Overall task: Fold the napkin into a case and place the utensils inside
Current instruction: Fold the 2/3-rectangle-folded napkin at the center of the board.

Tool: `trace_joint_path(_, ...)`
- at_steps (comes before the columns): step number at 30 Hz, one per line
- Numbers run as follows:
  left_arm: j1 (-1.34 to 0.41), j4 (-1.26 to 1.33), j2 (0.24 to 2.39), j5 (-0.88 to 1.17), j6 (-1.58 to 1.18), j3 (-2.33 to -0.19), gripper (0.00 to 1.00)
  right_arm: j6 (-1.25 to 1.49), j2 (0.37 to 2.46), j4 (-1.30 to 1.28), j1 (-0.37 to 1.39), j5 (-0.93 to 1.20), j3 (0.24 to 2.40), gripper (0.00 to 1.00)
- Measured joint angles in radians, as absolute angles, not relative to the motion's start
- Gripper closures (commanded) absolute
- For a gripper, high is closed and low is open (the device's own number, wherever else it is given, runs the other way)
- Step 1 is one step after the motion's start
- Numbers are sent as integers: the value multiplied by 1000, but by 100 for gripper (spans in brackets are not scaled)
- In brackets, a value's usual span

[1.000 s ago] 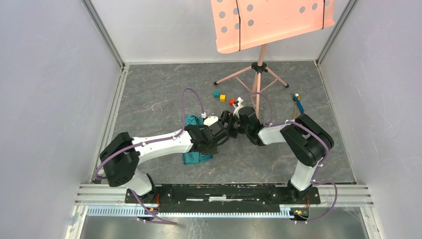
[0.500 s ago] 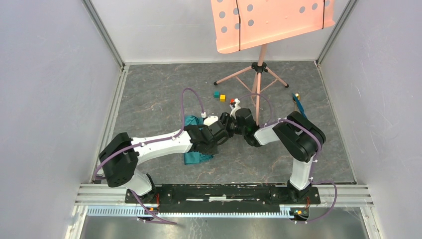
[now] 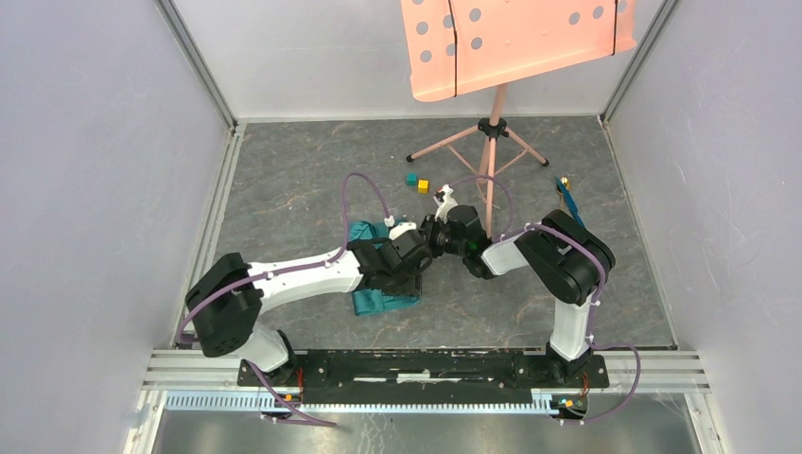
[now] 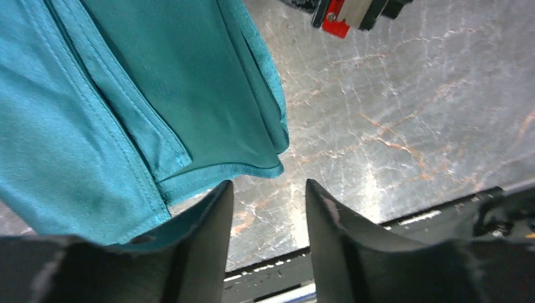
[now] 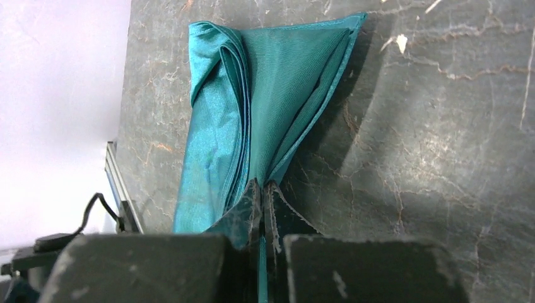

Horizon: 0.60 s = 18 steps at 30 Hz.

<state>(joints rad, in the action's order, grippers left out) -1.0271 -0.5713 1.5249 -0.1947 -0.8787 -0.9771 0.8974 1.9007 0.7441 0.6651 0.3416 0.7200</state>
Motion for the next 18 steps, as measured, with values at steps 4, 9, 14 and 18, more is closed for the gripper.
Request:
trace_joint_path(4, -971, -514, 1461, -95, -879, -916, 41, 818, 1902, 757, 659, 368, 720, 100)
trace_joint_path(9, -669, -366, 1229, 111, -888, -779, 80, 686, 1931, 690, 651, 412, 772, 100)
trace_joint_path(14, -340, -242, 1274, 195, -915, -678, 97, 579, 1938, 573, 652, 414, 878, 100)
trace_joint_path(18, -332, -176, 1412, 227, -916, -679, 98, 531, 1939, 497, 653, 412, 926, 100)
